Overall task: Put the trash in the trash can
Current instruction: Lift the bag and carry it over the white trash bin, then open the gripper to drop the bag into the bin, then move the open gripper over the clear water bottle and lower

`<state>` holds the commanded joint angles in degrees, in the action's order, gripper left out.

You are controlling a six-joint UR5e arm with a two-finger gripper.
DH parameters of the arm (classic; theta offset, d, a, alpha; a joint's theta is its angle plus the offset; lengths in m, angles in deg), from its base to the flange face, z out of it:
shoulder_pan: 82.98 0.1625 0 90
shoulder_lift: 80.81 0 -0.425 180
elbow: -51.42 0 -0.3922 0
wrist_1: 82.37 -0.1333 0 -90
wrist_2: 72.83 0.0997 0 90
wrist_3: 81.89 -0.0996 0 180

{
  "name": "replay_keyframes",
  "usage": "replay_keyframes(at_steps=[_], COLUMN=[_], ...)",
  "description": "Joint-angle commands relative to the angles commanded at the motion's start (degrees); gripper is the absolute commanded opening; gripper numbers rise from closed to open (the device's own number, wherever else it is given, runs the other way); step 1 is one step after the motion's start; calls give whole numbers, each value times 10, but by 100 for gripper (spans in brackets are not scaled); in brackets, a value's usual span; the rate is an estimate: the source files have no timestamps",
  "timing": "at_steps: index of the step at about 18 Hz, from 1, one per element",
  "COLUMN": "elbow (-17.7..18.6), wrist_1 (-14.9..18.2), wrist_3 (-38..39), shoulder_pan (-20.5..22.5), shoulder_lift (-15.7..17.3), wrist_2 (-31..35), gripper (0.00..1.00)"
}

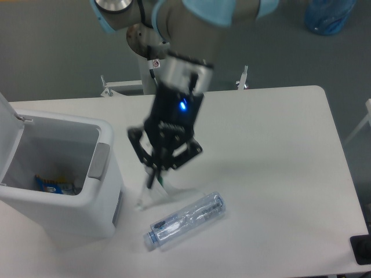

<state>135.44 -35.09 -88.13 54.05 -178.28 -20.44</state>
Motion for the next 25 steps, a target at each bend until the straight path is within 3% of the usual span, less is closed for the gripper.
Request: replay_keyframes(at_steps=[6,7,8,10,11,12,13,19,25], elbow=[41,47,50,50,50,50,51,50,26], wrist_1=[-1,-1,-1,-2,-1,-2,-3,-10,-10], wrist_3=[-3,-3,-4,-5,-6,-9,-10,-18,-93], shoulder_pan=[-74,-83,-91,-101,-101,-101,-102,-99,-13], shoulder_lift=[27,33,35,41,43,45,47,34,-34], wrist_2=[7,7,7,8,8,8,8,9,9], gripper=[1,8,19,62,72,93,100,100,100])
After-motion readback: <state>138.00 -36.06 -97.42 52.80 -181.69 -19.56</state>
